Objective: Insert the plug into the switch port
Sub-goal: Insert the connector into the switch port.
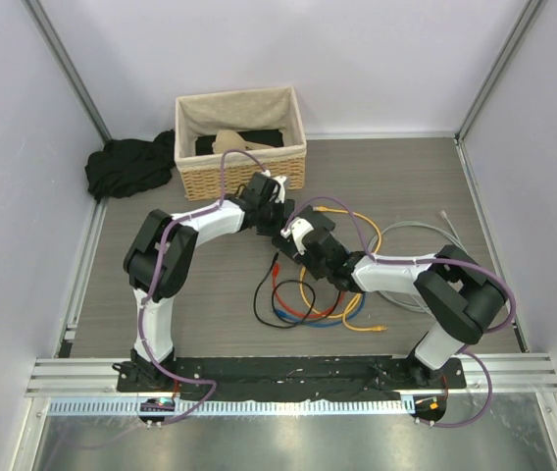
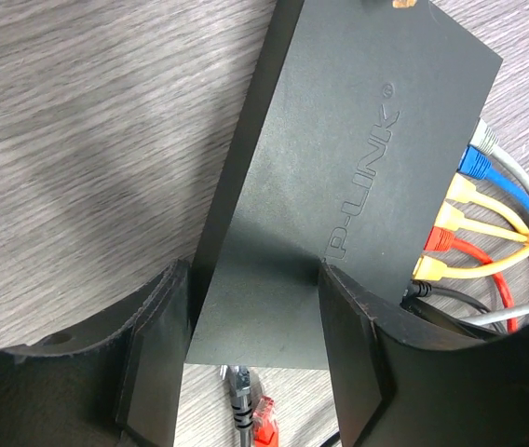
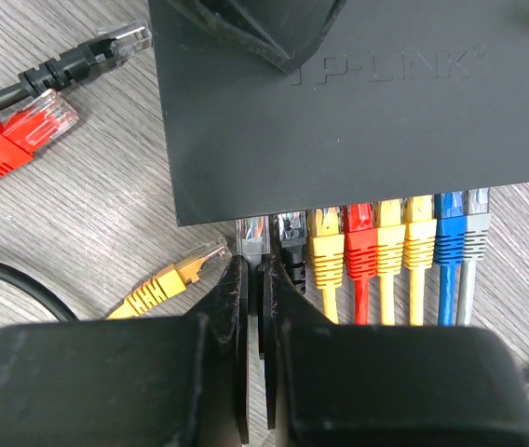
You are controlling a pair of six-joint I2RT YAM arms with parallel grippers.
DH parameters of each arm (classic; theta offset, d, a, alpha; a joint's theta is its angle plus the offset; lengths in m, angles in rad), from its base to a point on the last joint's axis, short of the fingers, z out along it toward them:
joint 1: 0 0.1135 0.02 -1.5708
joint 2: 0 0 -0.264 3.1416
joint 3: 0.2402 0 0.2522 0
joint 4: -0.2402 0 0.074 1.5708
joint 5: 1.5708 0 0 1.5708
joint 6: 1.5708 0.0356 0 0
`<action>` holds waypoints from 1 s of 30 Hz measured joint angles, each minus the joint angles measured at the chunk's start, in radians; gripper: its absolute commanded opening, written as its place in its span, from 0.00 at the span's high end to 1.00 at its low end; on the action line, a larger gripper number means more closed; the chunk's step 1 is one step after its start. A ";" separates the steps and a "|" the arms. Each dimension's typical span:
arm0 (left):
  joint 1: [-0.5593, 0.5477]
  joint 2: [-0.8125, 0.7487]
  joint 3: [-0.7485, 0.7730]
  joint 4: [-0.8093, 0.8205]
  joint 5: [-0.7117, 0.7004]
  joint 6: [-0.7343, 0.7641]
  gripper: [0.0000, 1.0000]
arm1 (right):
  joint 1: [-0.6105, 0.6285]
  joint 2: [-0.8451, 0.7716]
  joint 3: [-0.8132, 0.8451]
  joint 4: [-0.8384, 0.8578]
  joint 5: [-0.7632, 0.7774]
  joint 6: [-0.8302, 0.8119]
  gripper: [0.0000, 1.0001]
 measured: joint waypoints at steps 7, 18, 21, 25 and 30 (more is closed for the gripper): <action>-0.017 0.000 -0.001 0.014 -0.016 0.002 0.43 | 0.000 0.005 0.016 -0.034 0.002 0.002 0.99; -0.028 -0.022 -0.055 0.098 -0.037 -0.020 0.43 | -0.001 0.024 0.053 -0.067 0.027 0.003 0.99; -0.028 -0.022 -0.056 0.098 -0.036 -0.020 0.43 | -0.002 0.024 0.073 -0.104 0.026 -0.013 0.99; -0.034 -0.022 -0.050 0.093 -0.036 -0.010 0.43 | -0.003 0.030 0.074 -0.105 0.023 -0.016 0.99; -0.047 -0.022 -0.054 0.117 -0.056 -0.003 0.43 | -0.006 0.043 0.074 -0.089 0.028 0.010 0.99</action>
